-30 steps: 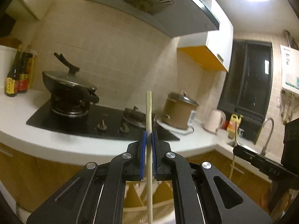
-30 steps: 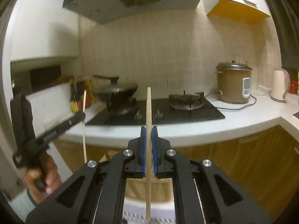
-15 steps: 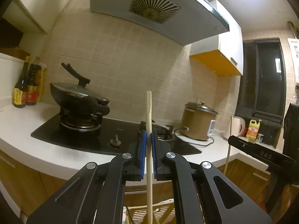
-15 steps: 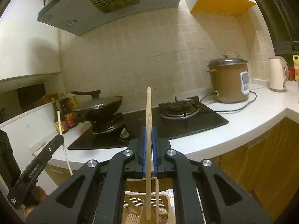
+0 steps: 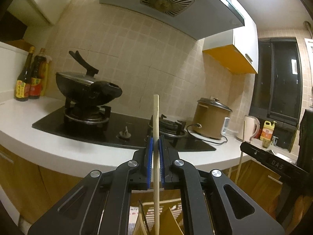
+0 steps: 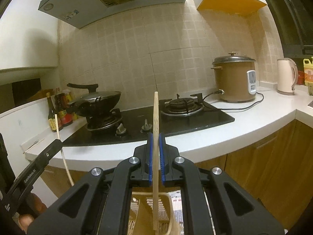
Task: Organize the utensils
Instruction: 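Carry both chopsticks into the tan utensil holder and open both tools, then grasp a wooden chopstick with the left tool while the right tool grasps a clear plastic spoon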
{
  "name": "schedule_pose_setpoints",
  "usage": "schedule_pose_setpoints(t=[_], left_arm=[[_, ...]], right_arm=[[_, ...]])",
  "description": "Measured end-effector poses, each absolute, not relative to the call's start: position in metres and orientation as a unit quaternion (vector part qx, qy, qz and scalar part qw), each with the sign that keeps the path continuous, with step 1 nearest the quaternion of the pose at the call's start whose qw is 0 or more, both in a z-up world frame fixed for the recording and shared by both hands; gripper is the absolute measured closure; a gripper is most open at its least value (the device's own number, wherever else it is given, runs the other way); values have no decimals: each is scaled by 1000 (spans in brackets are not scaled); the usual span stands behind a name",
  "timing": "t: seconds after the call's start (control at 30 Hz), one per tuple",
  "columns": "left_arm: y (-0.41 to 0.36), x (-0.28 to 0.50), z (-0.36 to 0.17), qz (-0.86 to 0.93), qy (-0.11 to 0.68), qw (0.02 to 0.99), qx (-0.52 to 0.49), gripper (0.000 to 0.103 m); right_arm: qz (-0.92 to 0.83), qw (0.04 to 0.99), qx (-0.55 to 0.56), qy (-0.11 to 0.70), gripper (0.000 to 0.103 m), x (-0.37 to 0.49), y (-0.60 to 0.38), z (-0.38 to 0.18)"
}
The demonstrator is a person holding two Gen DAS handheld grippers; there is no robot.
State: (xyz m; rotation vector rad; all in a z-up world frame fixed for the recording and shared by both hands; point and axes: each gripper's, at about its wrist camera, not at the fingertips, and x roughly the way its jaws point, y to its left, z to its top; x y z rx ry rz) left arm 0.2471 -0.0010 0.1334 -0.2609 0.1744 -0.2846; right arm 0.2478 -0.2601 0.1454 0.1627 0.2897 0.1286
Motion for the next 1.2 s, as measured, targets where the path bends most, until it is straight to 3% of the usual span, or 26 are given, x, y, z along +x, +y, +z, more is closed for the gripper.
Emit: schedule_pose_setpoints(t=[0.03,0.1,0.2,0.4,0.47,0.57,0.87,1.2], left_arm=[[0,245,133,-141,89,977,-131,98],[6,240,132,-145,96,975,-138,87],[12,231,131,-150,104,973,-143,83],[29,206,134,-177,129,964,-154,69],[33,195,137,-180,136,963,-149,67],[38,178,142,-186,155,960,-139,65],[25,151,126,-219,323,919,-64,59],[6,155,27,-222,521,824,-18,60]], right_arm=[[65,984,80,148,98,244,-260,144],[67,983,78,155,97,239,-261,144],[70,982,75,161,93,225,-263,144],[83,978,77,175,74,186,-270,150],[84,977,76,183,62,175,-271,154],[90,974,72,196,53,158,-270,159],[109,936,36,334,53,131,-256,147],[111,830,21,546,53,147,-243,62]])
